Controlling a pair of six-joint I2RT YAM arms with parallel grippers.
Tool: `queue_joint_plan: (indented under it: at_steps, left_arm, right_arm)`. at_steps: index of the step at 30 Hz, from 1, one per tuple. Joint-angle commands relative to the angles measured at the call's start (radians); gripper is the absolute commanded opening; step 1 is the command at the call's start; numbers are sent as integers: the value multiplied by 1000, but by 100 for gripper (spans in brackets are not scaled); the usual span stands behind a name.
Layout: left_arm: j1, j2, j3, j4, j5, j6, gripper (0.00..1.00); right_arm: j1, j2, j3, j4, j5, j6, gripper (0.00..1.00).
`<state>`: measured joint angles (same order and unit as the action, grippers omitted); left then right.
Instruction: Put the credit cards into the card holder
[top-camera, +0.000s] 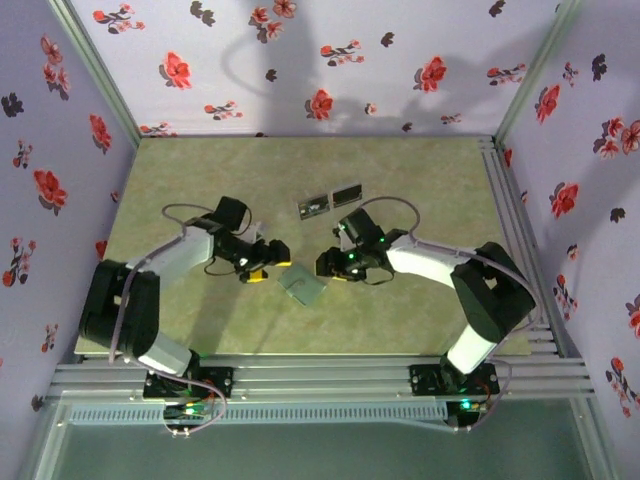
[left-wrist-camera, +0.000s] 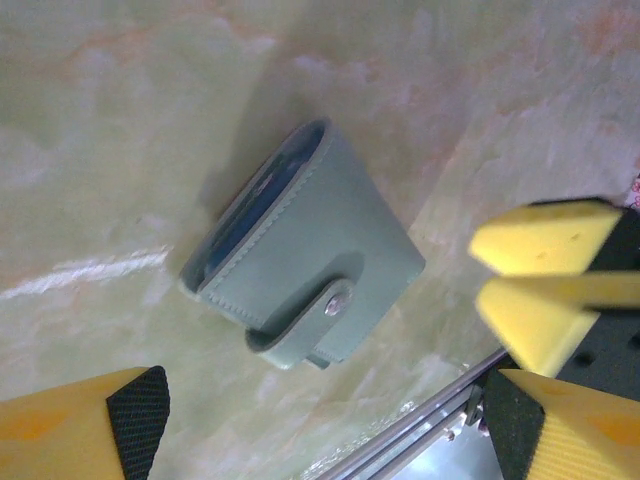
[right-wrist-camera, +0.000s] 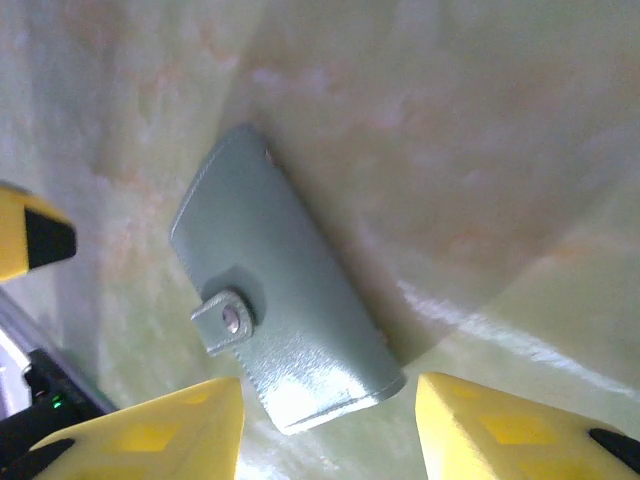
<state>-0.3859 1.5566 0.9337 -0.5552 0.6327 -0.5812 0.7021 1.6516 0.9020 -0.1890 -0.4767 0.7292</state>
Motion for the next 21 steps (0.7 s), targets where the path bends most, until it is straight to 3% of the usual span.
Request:
queue_joint_plan:
  at_steps: [1,8,11,21]
  left_arm:
    - [-5,82,70,-39,19,73,82]
    - [-13,175,66,15,4,64,83]
    - [-19,203,77,33,15,55,78]
    - [-55,175,8,78,50,8,72]
  right_arm:
    - [0,15,-54,178,-77,183,50]
    - [5,20,-97,207,-65,213,53]
    - [0,55,-84,205,-99,215,52]
    - [-13,77,-89,262,-92,254,47]
